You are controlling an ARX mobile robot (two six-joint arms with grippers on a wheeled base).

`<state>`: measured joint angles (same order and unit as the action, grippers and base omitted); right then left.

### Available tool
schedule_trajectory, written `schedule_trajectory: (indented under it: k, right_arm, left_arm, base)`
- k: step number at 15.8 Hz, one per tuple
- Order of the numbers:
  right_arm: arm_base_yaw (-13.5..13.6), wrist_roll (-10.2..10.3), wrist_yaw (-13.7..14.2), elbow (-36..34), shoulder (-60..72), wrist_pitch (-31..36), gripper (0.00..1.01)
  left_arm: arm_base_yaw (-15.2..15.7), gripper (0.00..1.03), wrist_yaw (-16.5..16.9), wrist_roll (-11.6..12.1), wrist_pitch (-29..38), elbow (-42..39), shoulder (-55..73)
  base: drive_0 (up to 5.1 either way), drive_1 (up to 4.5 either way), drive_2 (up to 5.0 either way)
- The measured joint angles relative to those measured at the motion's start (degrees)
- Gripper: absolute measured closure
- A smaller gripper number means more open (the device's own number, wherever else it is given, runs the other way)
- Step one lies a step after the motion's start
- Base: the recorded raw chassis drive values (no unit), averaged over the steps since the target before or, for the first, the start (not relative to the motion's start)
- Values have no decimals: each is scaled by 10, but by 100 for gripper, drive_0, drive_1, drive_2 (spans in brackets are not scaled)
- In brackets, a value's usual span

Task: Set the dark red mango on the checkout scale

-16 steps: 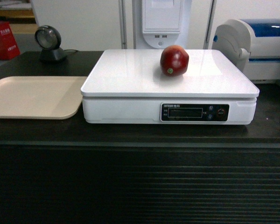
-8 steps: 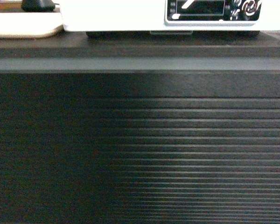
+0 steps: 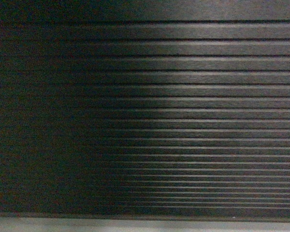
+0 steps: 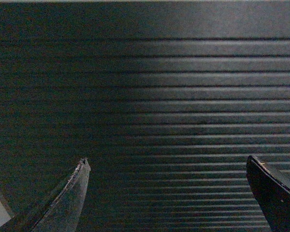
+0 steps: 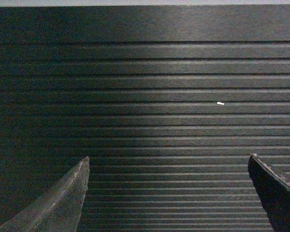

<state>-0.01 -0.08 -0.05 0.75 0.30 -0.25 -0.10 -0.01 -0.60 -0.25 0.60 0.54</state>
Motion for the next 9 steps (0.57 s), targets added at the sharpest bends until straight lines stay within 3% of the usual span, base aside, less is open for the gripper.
schedule_trajectory:
  k: [9]
  right_arm:
    - [0,0,0,0,0,-1,3]
  left_arm:
    - [0,5,0,0,-1,0,0]
  base:
    - [0,0,0]
